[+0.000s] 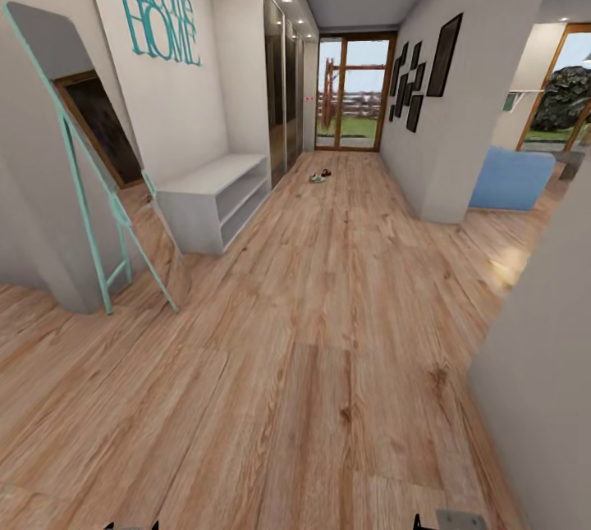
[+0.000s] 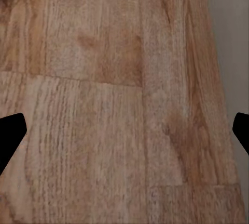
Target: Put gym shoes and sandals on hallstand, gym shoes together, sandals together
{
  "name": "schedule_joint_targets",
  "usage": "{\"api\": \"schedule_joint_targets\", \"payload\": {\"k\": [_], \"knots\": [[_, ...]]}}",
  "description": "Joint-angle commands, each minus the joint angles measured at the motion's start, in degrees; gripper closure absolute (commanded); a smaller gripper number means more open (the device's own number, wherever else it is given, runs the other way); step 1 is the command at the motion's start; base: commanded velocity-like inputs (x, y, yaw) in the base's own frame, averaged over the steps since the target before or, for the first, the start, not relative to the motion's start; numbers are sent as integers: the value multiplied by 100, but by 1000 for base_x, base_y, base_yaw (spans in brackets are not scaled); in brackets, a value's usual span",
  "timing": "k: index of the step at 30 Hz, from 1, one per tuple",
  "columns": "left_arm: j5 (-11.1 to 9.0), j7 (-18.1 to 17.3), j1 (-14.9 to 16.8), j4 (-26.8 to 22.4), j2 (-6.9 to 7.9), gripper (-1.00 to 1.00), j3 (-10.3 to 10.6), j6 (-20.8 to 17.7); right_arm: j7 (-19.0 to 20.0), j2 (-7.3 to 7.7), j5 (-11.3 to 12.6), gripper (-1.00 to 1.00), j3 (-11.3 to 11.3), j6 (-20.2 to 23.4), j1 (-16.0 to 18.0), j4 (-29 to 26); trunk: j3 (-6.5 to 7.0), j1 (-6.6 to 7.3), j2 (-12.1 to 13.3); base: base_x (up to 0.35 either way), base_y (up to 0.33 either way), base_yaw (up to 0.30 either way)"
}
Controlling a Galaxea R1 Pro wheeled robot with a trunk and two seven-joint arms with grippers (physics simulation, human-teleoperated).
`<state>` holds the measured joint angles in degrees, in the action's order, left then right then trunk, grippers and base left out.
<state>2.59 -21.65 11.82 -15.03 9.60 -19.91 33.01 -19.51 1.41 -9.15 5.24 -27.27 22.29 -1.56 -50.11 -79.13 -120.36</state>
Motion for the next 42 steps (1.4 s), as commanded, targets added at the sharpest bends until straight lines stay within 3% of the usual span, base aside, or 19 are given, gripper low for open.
{"api": "schedule_joint_targets", "payload": {"k": [1,42], "knots": [[27,-41,5,5,-2,-100,-49,13,-18,0,-61,-100,49,-15,5,6,-5,-3,-2,340,0,0],[31,-41,5,9,-4,-100,-49,13,-18,0,-61,-100,47,-15,5,6,-5,-3,-2,340,0,0]]}}
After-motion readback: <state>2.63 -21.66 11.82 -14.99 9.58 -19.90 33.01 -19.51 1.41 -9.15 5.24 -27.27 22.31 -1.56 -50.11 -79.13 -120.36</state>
